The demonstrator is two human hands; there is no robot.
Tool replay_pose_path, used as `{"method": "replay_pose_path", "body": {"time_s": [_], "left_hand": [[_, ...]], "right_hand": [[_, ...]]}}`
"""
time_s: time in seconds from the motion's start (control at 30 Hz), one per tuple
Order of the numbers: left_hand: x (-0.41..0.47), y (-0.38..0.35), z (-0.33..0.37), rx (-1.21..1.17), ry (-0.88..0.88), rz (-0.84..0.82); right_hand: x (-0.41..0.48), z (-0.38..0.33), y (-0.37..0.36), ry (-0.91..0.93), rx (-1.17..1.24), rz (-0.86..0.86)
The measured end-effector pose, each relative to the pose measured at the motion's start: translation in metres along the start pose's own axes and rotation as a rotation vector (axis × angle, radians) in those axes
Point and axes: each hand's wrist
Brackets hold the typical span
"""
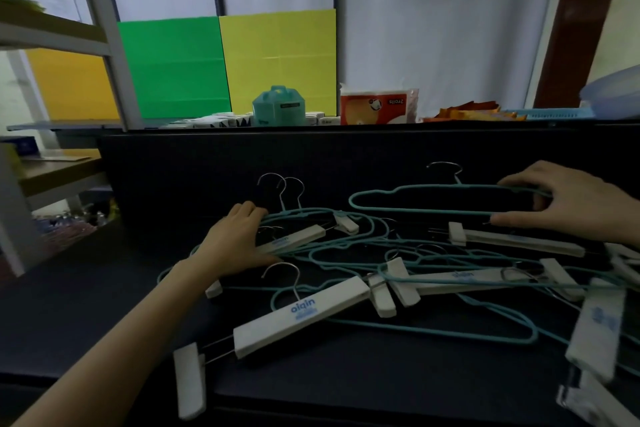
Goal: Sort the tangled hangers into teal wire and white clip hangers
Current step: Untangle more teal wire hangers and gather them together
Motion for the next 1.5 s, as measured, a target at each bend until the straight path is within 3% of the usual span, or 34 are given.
{"method": "replay_pose_path", "body": {"time_s": [0.43,0.7,1.13,1.5], "left_hand": [[-0.007,0.023,-0.001,-0.148,-0.032,0.166],[-0.007,0.052,0.048,-0.132,-0.216,0.195],[-0.001,0.059,0.250,-0.227,-0.622,0.124],[-0.033,0.032,0.444,-0.245,-0.761,0.042]], "right_hand": [[-0.022,-0.006,-0.005,-0.070,0.005,0.094],[-0.081,0.000,0.004,-0.178,0.031,0.245],[-0.232,0.087,0.066,-0.496,-0.001,0.354],[-0.347,0.205,0.120,-0.593,-0.131,0.364]]}}
Point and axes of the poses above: each hand's wrist, its own x-axis towards the middle knuckle, its own y-axis out of the back of the hand, z = x × y, and after that the axes turned 3 degrees about y, right-handed
